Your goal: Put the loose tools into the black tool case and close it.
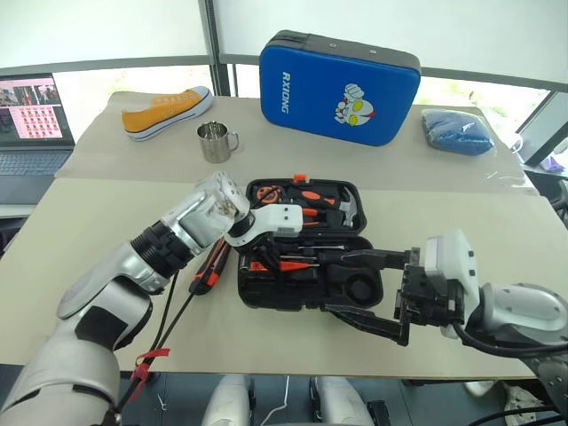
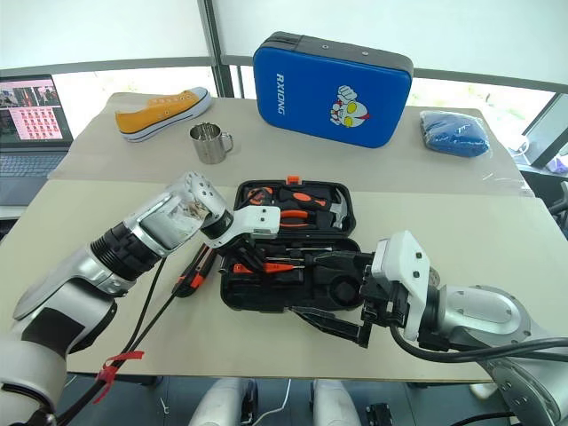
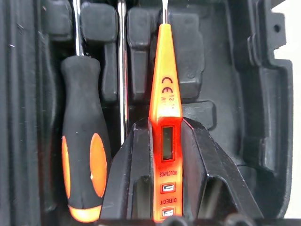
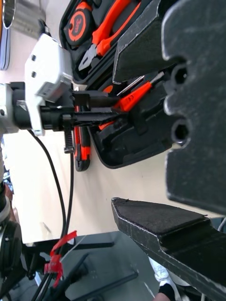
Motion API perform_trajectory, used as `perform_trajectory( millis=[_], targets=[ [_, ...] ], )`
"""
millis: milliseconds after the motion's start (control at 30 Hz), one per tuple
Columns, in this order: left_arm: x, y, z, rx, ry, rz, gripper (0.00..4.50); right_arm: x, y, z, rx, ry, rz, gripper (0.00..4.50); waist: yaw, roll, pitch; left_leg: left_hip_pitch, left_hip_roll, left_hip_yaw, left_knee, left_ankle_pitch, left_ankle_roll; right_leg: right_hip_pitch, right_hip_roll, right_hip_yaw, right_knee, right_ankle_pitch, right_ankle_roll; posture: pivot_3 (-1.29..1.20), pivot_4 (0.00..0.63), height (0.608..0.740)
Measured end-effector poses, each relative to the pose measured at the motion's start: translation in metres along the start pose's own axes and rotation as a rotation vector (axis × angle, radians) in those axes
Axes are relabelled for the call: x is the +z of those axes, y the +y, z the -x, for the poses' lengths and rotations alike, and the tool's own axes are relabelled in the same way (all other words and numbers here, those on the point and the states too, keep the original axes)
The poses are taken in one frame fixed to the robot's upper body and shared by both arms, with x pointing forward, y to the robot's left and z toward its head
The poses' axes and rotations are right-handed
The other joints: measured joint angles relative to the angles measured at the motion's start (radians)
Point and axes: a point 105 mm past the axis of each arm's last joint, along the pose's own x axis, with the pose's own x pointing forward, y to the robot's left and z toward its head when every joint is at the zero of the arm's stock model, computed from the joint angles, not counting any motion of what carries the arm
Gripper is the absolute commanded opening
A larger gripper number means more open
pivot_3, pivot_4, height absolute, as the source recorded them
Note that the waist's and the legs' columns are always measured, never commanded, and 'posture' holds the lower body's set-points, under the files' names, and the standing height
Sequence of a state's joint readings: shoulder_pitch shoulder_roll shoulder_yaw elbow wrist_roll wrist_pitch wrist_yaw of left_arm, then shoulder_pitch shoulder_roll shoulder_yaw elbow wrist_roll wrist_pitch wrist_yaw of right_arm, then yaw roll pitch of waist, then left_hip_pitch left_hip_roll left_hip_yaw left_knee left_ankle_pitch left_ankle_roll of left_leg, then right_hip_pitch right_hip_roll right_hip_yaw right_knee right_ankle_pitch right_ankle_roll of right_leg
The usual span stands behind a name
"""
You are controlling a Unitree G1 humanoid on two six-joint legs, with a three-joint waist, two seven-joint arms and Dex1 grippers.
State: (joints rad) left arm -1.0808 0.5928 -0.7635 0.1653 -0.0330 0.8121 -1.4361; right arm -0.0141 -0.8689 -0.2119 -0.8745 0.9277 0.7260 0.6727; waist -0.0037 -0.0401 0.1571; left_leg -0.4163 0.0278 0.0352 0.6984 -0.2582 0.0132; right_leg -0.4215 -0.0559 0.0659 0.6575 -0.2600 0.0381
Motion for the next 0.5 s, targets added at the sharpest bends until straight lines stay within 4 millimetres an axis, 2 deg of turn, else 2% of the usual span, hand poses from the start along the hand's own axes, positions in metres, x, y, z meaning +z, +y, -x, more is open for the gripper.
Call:
perform_trajectory(
  millis=[267, 333, 367, 400, 467, 500],
  targets=[
    [-0.0026, -0.0002, 0.0001, -0.006, 0.024, -0.006, 0.41, 0.0037, -0.0023, -0.0009, -0.009, -0.008, 0.017, 4.5, -0.007, 0.0, 0.0, 0.0, 0.0, 0.0, 0.0, 0.0, 0.0, 0.0, 0.0, 0.0, 0.0, 0.0, 0.0, 0.0, 0.15, 0.739],
    [-0.0017, 0.0002, -0.0012, -0.007, 0.025, -0.008, 1.42, 0.0043, -0.0036, -0.001, -0.019, -0.009, 0.02, 4.5, -0.007, 0.0, 0.0, 0.0, 0.0, 0.0, 0.0, 0.0, 0.0, 0.0, 0.0, 0.0, 0.0, 0.0, 0.0, 0.0, 0.15, 0.739],
    [-0.0021, 0.0004, -0.0018, -0.007, 0.028, -0.01, 1.63, 0.0047, -0.004, -0.0012, -0.021, -0.01, 0.022, 4.5, -0.007, 0.0, 0.0, 0.0, 0.0, 0.0, 0.0, 0.0, 0.0, 0.0, 0.0, 0.0, 0.0, 0.0, 0.0, 0.0, 0.15, 0.739],
    [-0.0024, -0.0007, -0.0024, -0.019, 0.027, -0.01, 2.1, 0.0049, -0.0042, -0.0013, -0.022, -0.01, 0.023, 4.5, -0.007, 0.0, 0.0, 0.0, 0.0, 0.0, 0.0, 0.0, 0.0, 0.0, 0.0, 0.0, 0.0, 0.0, 0.0, 0.0, 0.15, 0.739],
    [-0.0025, -0.0038, -0.0009, -0.041, 0.027, -0.017, 2.71, 0.0049, -0.0042, -0.0014, -0.022, -0.011, 0.022, 4.5, -0.007, 0.0, 0.0, 0.0, 0.0, 0.0, 0.0, 0.0, 0.0, 0.0, 0.0, 0.0, 0.0, 0.0, 0.0, 0.0, 0.15, 0.739],
    [-0.0031, -0.0051, 0.001, -0.049, 0.028, -0.026, 2.71, 0.0048, -0.0042, -0.0015, -0.021, -0.01, 0.021, 4.5, -0.007, 0.0, 0.0, 0.0, 0.0, 0.0, 0.0, 0.0, 0.0, 0.0, 0.0, 0.0, 0.001, 0.0, 0.0, 0.0, 0.15, 0.739]
  ],
)
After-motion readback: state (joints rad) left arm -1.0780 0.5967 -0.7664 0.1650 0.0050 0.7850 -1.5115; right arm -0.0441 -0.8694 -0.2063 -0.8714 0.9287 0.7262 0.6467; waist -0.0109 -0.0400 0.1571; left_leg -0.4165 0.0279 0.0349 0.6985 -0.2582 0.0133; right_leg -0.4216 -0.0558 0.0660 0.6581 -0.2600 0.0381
